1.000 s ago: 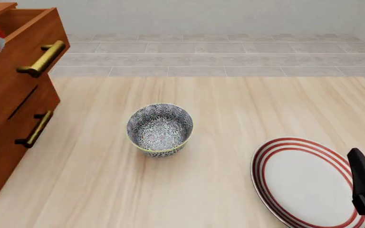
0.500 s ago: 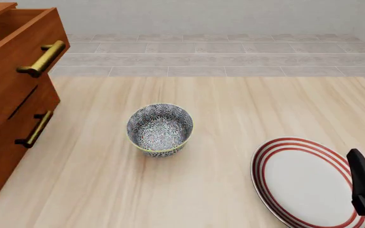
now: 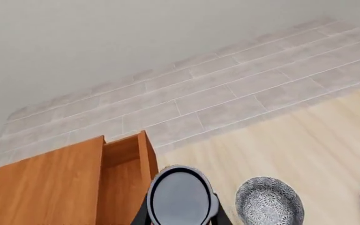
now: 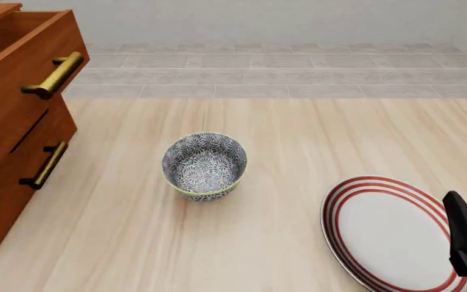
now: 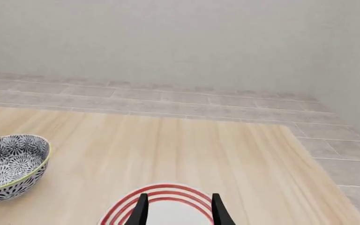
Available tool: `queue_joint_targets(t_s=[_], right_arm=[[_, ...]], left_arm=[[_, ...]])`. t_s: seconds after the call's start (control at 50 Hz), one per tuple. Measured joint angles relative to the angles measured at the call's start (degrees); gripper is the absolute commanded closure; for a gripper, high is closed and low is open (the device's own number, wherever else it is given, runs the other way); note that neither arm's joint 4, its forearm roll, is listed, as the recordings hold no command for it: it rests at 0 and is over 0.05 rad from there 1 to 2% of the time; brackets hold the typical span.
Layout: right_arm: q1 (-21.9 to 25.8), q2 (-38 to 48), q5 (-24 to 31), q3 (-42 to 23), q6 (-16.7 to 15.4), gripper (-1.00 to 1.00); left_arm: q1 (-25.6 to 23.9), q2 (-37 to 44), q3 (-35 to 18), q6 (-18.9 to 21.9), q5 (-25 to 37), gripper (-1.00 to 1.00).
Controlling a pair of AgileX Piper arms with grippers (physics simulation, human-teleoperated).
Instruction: Put the ketchup in the top drawer of the cabinet.
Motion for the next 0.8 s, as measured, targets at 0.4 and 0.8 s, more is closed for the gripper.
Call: queue_joint_targets(t_s=[0.4, 0.8], right_arm=[[0.1, 0.2, 0.1, 0.0, 0.0, -1.00], [0.3, 0.3, 0.4, 0.1, -0.2, -1.00]], left_arm=[[6.8, 3.1, 2.9, 1.2, -4.9, 1.00], [11.9, 5.2, 6.7, 1.9, -9.2, 1.00]])
